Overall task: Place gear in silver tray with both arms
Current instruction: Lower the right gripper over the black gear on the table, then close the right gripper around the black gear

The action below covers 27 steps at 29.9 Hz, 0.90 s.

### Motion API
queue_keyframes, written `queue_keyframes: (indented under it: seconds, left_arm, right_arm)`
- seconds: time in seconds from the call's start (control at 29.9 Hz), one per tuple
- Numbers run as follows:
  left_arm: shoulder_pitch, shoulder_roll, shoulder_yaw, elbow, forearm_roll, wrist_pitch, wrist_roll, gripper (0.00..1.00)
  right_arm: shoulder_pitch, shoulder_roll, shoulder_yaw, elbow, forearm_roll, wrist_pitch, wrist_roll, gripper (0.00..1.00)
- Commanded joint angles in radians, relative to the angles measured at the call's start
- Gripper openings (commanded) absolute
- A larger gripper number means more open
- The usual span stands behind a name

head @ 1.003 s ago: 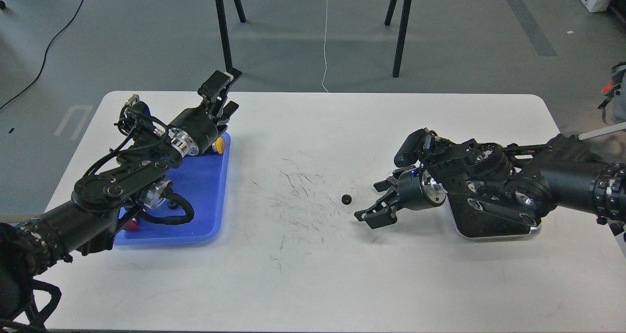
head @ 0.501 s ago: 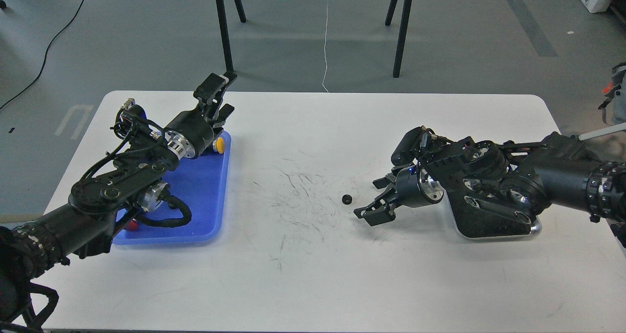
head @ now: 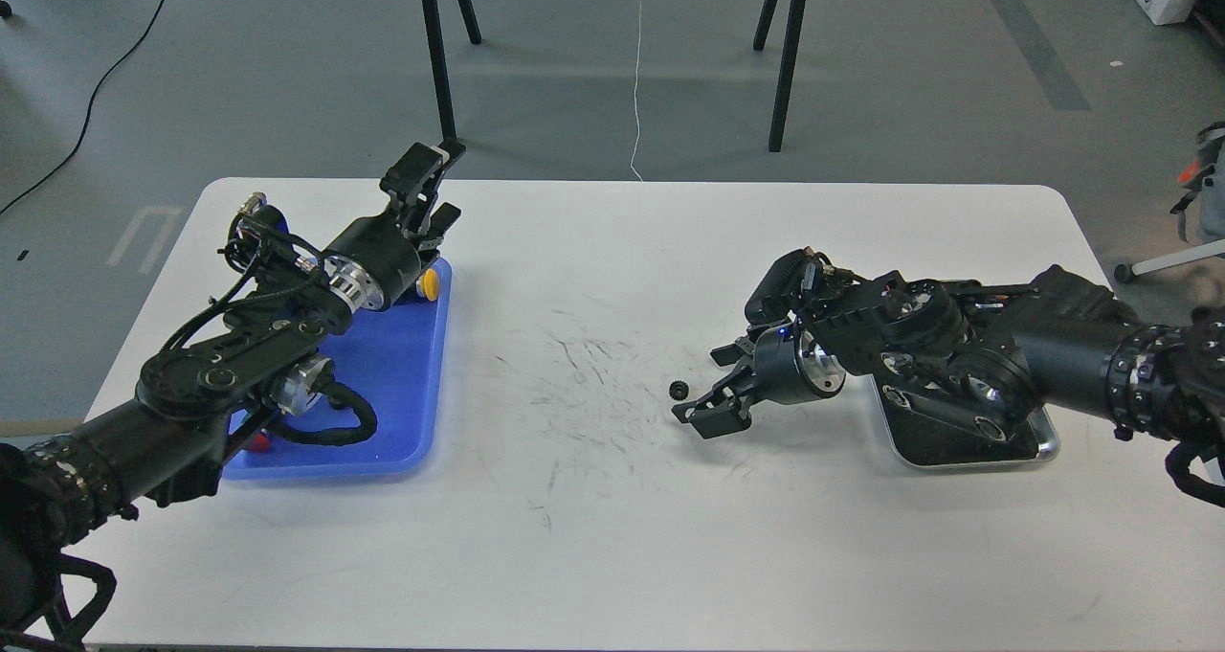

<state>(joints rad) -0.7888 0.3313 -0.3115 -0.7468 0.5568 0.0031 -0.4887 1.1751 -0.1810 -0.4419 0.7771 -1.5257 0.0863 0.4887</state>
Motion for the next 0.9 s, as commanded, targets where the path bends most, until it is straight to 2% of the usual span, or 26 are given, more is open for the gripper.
queue_keyframes:
  seconds: [0.0, 0.17, 0.27, 0.43, 0.6, 0.74, 0.87]
  left_arm:
    - [0.000, 0.000, 0.000, -0.002, 0.000, -0.002, 0.000, 1.00]
    - [-0.001, 0.000, 0.000, -0.003, 0.000, -0.002, 0.000, 1.00]
    - [-0.001, 0.002, 0.000, -0.005, 0.000, -0.002, 0.000, 1.00]
    - [-0.001, 0.002, 0.000, -0.003, 0.002, -0.003, 0.000, 1.00]
    - [-0.001, 0.000, 0.000, -0.003, 0.002, -0.003, 0.000, 1.00]
    - [-0.001, 0.000, 0.000, -0.005, 0.002, -0.003, 0.000, 1.00]
    - [-0.001, 0.002, 0.000, -0.005, 0.002, -0.003, 0.000, 1.00]
  right_arm:
    - [-0.002, 0.009, -0.001, 0.004, 0.002, 0.001, 0.000, 0.97]
    - [-0.003, 0.009, -0.001, 0.007, 0.002, 0.001, 0.000, 0.95]
    - [-0.005, 0.009, -0.001, 0.007, 0.002, 0.001, 0.000, 0.89]
    - [-0.009, 0.011, 0.002, -0.019, 0.002, -0.013, 0.000, 0.90]
    - [-0.017, 0.029, 0.012, -0.061, 0.002, -0.057, 0.000, 0.92]
    - [-0.031, 0.031, 0.014, -0.058, 0.002, -0.134, 0.000, 0.92]
    - [-0.038, 0.054, 0.009, -0.064, 0.002, -0.143, 0.000, 0.92]
